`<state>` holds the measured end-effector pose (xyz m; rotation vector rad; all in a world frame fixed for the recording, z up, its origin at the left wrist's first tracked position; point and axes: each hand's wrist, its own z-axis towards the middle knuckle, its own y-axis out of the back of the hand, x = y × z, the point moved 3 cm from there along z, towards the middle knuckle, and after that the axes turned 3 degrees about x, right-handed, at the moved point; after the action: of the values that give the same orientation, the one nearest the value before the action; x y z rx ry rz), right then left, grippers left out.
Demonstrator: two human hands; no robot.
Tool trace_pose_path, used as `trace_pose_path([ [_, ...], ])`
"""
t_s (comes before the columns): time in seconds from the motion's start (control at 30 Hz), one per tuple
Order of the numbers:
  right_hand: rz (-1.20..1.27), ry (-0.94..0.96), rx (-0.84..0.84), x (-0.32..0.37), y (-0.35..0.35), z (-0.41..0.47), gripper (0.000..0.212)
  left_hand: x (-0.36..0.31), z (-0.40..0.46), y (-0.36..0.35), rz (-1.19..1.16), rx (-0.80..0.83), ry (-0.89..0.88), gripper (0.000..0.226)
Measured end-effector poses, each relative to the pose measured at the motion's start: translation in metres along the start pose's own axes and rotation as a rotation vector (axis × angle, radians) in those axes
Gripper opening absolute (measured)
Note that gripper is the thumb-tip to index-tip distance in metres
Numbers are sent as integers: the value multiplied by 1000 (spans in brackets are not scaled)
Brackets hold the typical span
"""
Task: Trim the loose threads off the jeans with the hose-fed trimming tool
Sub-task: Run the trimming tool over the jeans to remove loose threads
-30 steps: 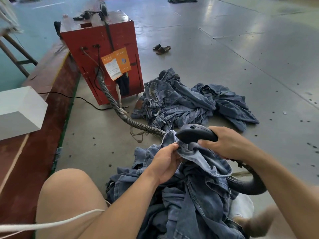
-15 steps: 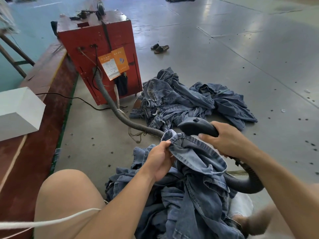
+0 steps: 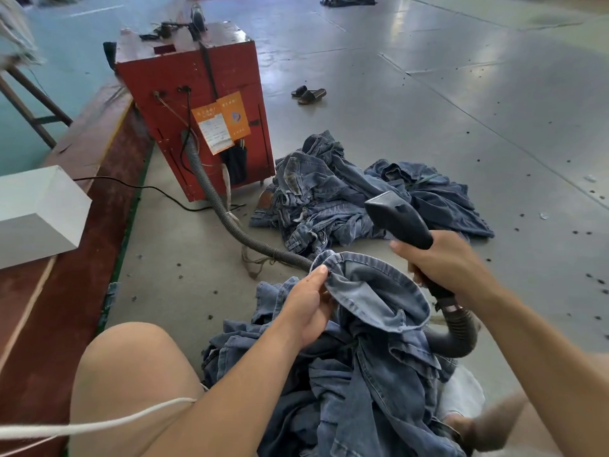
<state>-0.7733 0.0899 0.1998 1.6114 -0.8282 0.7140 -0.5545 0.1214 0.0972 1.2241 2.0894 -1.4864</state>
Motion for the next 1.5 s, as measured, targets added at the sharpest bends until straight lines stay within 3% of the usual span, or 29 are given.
trace_pose_path([
  [0.17,-179,85,191,6,-34,-9,32,7,-6,-12,264,91,49,36],
  [0.27,-297,97,175,3,-51,-6,40,16,-8,-13,341,168,90,47],
  [0.37,-251,79,153,-2,-51,-3,41,18,-7,-11,419,203,-38,36],
  [0.43,-190,78,127,-2,-44,0,47,19,-4,-7,447,124,-136,40],
  [0.5,-201,119,137,-1,-34,-1,52,17,0,2,421,-68,-211,30],
  [0.63,-282,301,164,7,-16,-8,43,13,8,21,249,-328,-220,16],
  [0.83,-512,420,237,9,-18,-22,31,12,9,19,186,-399,-216,15],
  [0.93,-587,366,210,7,-32,-18,30,16,7,12,331,-224,-252,11],
  [1.07,-477,196,-18,10,-18,-1,32,33,-6,-5,563,89,-138,15],
  [1.13,-416,131,-70,9,-2,4,35,38,-10,-8,781,22,-162,3],
  [1.23,-404,194,-136,5,11,8,32,48,-22,-19,1168,-227,-324,33],
  [1.27,-412,239,-168,5,12,10,31,53,-29,-28,1159,-161,-367,30],
  [1.33,-422,358,-240,10,11,13,33,65,-39,-47,1195,187,-299,16],
  [1.43,-438,571,-276,13,6,21,50,91,-50,-52,1308,839,45,51],
  [1.5,-373,572,-154,7,-6,29,51,95,-51,-48,1277,941,121,60],
])
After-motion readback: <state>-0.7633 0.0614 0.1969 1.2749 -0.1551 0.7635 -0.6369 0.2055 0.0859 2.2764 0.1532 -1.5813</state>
